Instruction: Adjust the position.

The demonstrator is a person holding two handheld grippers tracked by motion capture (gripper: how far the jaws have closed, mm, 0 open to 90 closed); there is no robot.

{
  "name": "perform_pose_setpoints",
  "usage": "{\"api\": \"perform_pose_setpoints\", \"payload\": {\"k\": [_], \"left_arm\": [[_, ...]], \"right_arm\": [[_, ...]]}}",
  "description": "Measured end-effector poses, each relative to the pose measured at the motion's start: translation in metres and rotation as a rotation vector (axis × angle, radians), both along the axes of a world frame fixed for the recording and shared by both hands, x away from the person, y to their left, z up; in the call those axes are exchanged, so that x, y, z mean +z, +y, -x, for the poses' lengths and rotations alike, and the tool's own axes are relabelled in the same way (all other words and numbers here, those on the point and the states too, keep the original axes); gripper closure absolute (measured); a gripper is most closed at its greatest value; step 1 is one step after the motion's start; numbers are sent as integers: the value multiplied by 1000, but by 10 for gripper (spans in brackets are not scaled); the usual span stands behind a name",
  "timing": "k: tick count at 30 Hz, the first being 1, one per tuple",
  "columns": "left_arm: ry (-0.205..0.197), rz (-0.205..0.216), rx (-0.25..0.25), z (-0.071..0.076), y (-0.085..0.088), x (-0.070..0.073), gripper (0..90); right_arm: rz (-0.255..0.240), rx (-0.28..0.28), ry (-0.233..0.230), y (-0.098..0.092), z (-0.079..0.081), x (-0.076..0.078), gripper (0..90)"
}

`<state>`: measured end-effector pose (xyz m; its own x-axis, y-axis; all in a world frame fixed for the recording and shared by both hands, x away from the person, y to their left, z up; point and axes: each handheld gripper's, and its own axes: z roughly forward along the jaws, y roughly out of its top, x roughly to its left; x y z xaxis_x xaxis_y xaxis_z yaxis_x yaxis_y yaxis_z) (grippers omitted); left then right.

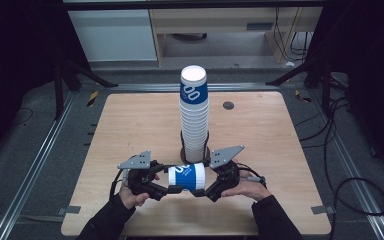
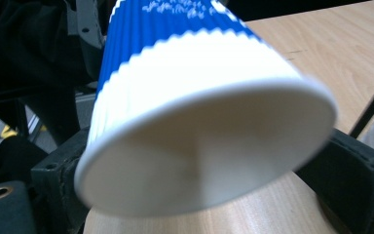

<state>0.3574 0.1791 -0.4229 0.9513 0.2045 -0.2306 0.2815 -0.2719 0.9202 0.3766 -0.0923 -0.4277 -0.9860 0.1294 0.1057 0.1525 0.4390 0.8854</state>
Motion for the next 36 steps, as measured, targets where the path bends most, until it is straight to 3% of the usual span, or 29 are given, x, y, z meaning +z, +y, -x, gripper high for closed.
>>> {"api": "perform_pose_setpoints", "payload": {"k": [9, 21, 24, 31, 36], "left_arm": [[5, -15, -16, -1, -1, -2, 264], [4, -38, 21, -6, 8, 3, 203], [-22, -95, 42, -8, 12, 3, 191], [-28, -248, 37, -11, 5, -4, 161], [-20, -280, 5, -10, -1, -8, 157]], "right_arm": [[11, 38, 16, 2, 1, -2, 144], [36, 5, 8, -9, -4, 0, 155], [73, -12, -5, -13, -6, 3, 154], [183, -20, -41, -13, -10, 7, 153], [232, 5, -49, -1, -10, 6, 152]]}}
